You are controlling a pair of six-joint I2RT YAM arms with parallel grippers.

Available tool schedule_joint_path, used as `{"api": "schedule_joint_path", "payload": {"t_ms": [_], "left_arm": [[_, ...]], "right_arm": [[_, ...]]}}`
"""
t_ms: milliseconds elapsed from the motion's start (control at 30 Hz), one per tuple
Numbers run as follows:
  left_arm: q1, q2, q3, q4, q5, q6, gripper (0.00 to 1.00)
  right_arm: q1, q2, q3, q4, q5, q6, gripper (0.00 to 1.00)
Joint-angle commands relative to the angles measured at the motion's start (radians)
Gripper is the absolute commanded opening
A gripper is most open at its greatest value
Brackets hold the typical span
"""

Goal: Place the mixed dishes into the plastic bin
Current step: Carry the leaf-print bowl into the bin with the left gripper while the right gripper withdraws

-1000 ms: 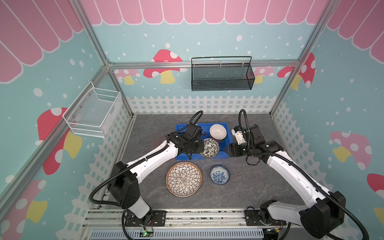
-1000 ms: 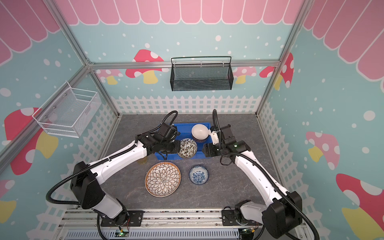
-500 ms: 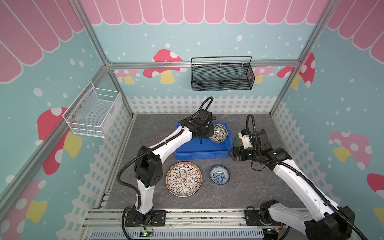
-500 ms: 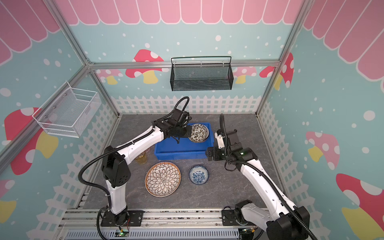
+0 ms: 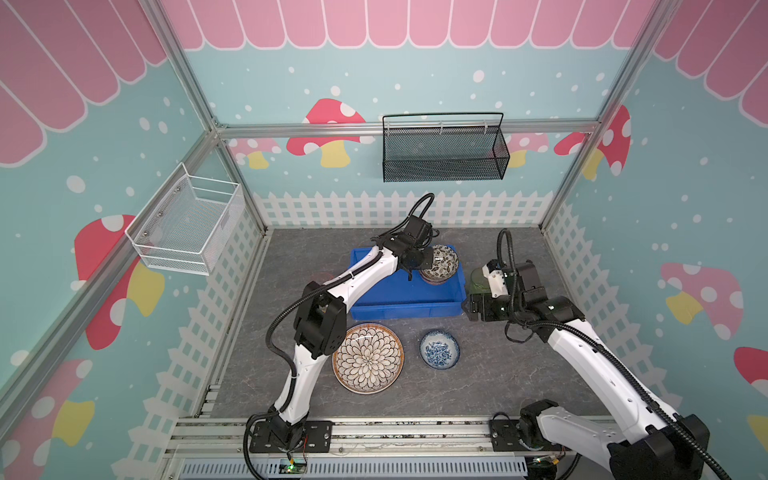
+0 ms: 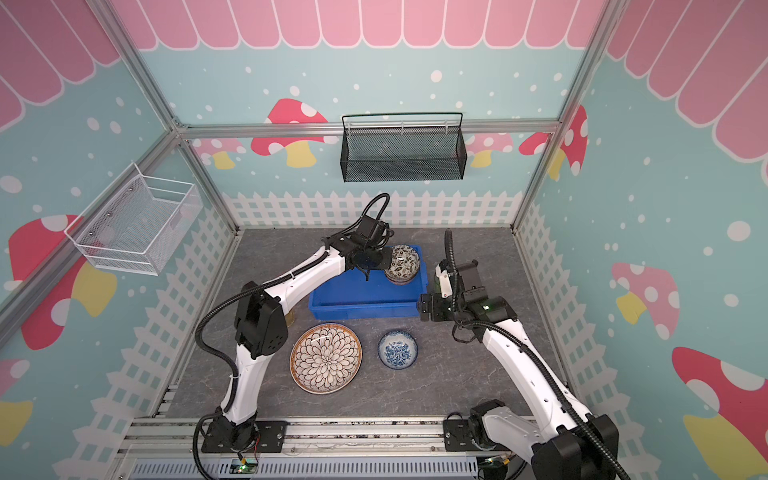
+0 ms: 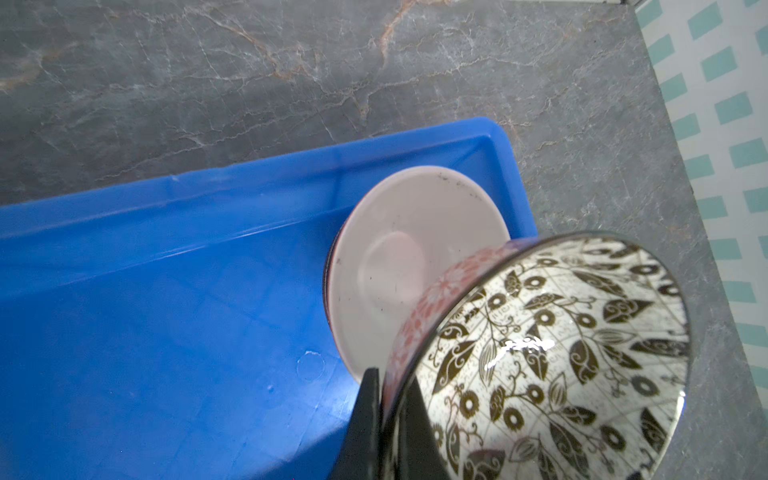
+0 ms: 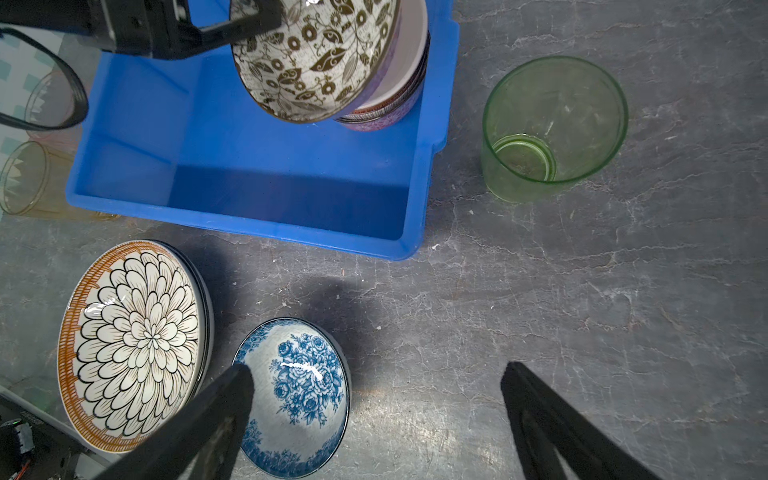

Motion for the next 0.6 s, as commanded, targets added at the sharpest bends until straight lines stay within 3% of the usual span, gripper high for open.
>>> {"api": "schedule_joint_path", "payload": {"t_ms": [0, 567], "left_arm": [[0.012, 0.02, 0.058, 0.026, -0.014, 0.016, 0.0], [0.028, 0.086, 0.096, 0.012, -0.01, 0.015, 0.0]], "right_arm": [[-0.011, -0.018, -0.015, -0.01, 0.013, -0.009, 0.97], [-0.044, -0.017, -0.045, -0.002, 0.001, -0.032, 0.97]]}}
